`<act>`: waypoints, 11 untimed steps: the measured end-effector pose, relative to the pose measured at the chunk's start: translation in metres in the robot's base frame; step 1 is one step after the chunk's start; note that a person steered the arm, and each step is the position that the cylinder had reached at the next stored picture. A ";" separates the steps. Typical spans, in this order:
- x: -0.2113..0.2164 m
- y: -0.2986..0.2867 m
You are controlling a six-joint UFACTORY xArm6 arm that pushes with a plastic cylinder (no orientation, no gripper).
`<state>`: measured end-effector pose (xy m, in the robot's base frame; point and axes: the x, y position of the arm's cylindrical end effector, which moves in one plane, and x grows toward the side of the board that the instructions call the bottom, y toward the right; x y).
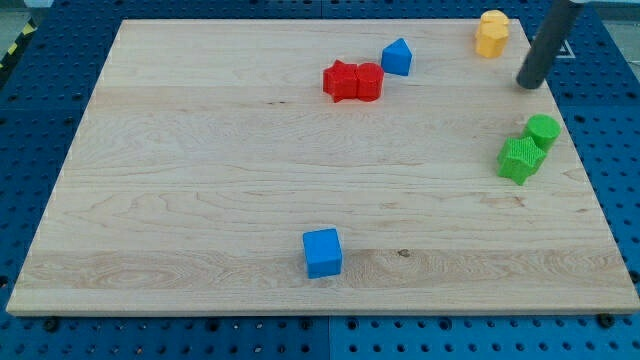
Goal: Move the blue triangle towards center
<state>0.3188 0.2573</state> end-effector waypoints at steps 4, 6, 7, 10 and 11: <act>-0.067 -0.173; -0.049 -0.157; -0.047 -0.146; -0.018 -0.126; -0.016 -0.103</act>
